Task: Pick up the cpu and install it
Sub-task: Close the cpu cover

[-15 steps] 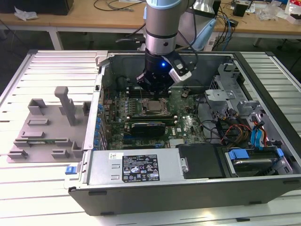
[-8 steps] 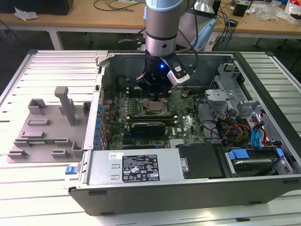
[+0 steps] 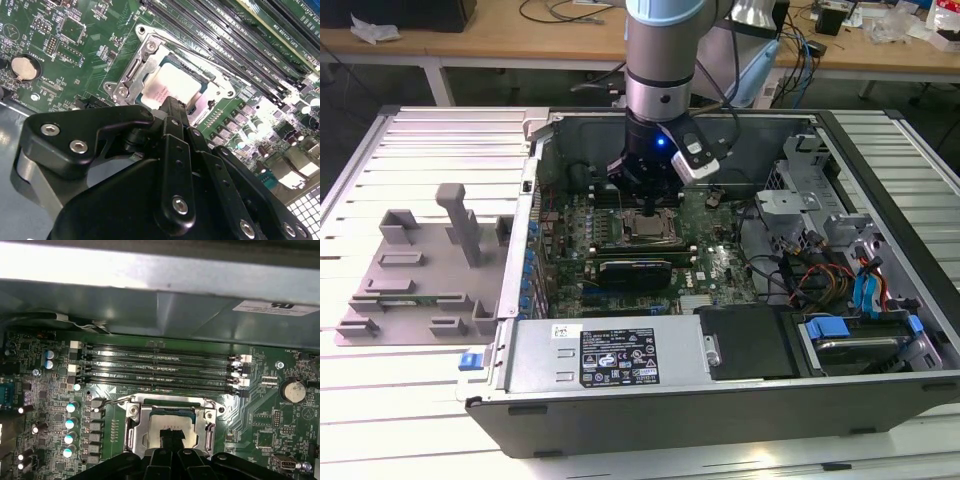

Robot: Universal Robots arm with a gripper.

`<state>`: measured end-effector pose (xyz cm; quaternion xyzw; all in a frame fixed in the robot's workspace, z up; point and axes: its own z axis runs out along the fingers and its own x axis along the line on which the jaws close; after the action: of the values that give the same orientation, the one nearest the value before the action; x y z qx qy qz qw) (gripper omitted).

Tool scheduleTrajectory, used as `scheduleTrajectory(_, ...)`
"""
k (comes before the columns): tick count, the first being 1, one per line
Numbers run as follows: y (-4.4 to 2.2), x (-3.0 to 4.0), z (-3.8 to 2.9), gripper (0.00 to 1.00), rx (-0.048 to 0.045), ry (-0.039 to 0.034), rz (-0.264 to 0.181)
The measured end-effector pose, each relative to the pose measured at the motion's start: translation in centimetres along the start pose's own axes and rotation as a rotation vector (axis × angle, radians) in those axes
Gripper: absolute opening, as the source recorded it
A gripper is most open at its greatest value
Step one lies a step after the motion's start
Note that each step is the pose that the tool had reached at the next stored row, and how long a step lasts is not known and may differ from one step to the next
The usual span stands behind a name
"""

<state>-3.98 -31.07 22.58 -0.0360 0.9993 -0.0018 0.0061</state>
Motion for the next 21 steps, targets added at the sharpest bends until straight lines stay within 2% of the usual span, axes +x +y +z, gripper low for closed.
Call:
scheduleTrajectory(7, -0.02, 0.16, 0.21, 0.11, 0.0001, 0.0, 0.01)
scheduleTrajectory(18, -0.37, 1.19, 0.64, 0.11, 0.0004, 0.0001, 0.032)
scheduleTrajectory(21, -0.38, 1.67, 0.8, 0.11, 0.0006, 0.0002, 0.037)
